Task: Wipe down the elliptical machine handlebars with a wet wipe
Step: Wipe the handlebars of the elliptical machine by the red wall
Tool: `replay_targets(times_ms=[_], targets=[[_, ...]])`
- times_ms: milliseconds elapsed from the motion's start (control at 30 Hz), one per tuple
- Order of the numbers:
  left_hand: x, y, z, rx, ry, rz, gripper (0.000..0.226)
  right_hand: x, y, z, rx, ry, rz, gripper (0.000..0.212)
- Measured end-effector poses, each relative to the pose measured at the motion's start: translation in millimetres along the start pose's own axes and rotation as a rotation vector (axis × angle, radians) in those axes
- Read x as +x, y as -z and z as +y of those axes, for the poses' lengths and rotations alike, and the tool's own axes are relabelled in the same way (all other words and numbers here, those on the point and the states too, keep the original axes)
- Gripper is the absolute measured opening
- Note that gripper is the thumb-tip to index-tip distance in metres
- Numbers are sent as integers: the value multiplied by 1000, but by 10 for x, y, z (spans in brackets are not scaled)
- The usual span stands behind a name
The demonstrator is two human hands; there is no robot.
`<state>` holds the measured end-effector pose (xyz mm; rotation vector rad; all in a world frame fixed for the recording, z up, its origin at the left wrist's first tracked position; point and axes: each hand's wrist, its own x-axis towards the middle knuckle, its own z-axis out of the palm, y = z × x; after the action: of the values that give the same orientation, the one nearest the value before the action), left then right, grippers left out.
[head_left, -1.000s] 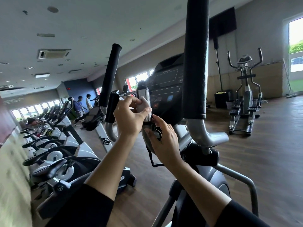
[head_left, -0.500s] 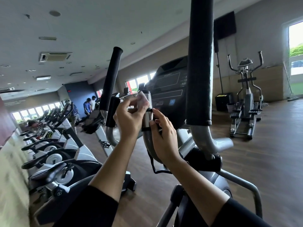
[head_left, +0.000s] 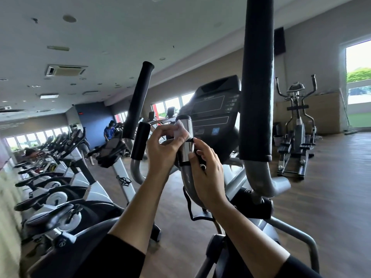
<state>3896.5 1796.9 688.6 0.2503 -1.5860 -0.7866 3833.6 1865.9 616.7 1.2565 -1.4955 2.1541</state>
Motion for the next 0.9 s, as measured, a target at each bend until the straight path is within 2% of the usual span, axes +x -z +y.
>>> replay_targets(times_ms=[133, 267, 433, 600, 900], targets=[[244, -51, -7, 162, -138, 34, 21, 25, -2, 10, -29, 9, 11, 32], [-9, 40, -147, 265, -264, 22, 22, 13, -11, -7, -57, 15, 21, 33], [-104, 82, -82, 90, -165, -20, 20, -16, -6, -15, -68, 9, 33, 33], [150, -45, -49, 140, -167, 41, 23, -90, -26, -18, -70, -9, 39, 35], [-565, 230, -374, 186, -146, -17, 31, -401, 144, 47, -176, 38, 1, 36]])
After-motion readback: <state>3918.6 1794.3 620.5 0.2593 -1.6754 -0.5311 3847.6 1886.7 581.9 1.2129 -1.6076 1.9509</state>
